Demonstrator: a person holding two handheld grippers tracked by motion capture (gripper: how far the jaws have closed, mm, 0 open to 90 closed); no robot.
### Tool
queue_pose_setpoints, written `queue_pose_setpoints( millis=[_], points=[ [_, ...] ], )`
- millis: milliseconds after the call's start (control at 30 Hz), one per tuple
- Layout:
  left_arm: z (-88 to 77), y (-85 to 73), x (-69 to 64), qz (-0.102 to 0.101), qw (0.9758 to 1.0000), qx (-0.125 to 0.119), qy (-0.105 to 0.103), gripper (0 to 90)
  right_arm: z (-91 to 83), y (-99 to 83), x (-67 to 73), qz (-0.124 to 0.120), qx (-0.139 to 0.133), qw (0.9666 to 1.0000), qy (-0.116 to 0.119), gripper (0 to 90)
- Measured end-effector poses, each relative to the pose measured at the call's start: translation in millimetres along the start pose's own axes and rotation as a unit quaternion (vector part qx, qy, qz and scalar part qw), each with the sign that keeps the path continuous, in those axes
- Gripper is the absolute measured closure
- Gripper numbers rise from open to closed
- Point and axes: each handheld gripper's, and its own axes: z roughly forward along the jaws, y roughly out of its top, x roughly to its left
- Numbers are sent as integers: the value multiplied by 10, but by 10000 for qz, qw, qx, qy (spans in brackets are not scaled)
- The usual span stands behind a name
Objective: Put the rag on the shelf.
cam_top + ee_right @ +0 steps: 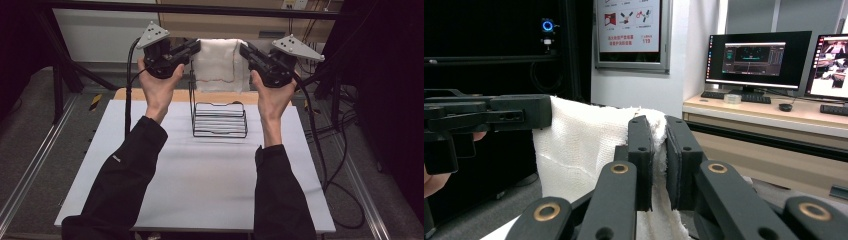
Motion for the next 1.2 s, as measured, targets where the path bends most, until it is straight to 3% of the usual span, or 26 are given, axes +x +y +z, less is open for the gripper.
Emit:
queue_pose_setpoints(
  millis=[733, 1200],
  points=[
    [233, 158, 145, 137, 9997, 31, 216, 833, 248, 85, -152, 54, -39, 10000, -25, 828],
    [381, 36, 279, 83, 9994, 154, 300, 833, 448, -6, -263, 81, 156, 9998, -55, 828]
  ],
)
